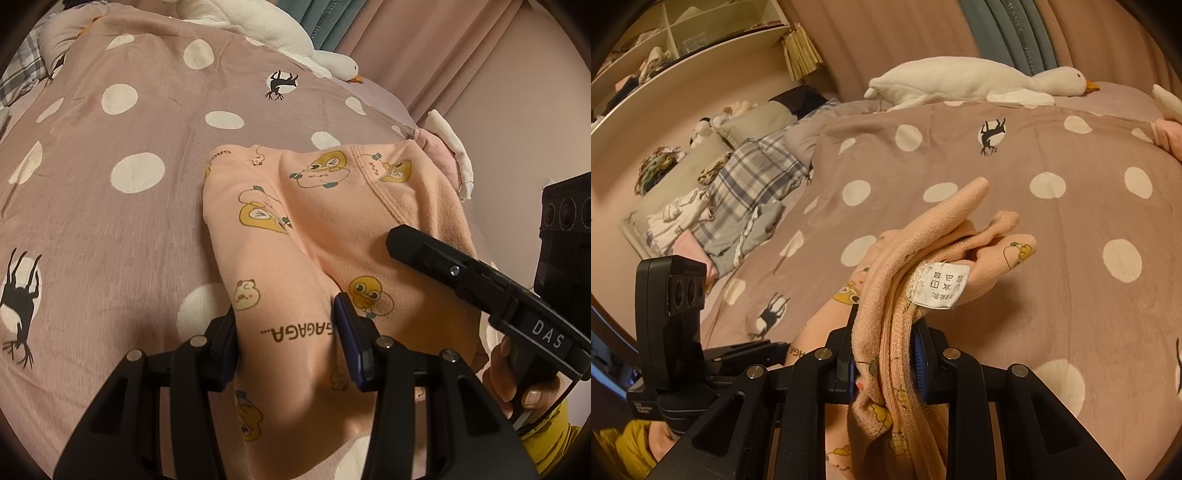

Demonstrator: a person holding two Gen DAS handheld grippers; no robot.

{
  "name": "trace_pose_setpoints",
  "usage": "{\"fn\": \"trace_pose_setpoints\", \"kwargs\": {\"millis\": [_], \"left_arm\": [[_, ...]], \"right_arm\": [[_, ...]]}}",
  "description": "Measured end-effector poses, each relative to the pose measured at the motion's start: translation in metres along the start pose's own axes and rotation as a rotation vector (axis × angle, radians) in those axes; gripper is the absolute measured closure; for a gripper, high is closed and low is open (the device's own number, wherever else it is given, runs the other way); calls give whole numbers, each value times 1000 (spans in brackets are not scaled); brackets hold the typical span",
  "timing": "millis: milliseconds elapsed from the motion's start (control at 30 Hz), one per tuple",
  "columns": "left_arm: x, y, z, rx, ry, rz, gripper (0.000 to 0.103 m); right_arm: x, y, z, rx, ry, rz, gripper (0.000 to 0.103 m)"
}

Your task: Fold small clothes

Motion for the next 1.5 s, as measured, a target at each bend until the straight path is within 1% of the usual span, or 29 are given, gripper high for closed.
{"fn": "trace_pose_setpoints", "kwargs": {"millis": [300, 667, 1300, 1500], "left_arm": [[-15, -11, 4, -6, -6, -1, 57], [-25, -24, 9, -14, -9, 9, 57], [-28, -53, 16, -31, -11, 58, 57], [-26, -58, 19, -44, -8, 77, 57]], "right_arm": [[-12, -11, -10, 3, 2, -7, 77], [-19, -21, -21, 10, 1, -5, 77], [-16, -37, -35, 10, -29, 29, 77], [-13, -41, -42, 5, -65, 48, 77]]}}
Point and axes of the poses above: each gripper's, at about its wrist camera, not at the fingertips, and y roughly against the way its jaws point, z to its left, x to its underside, the point moved 10 cm from there along -y, roughly the way its jaws point, and after that the axes turned 8 degrees about z, right-handed, at the moved point
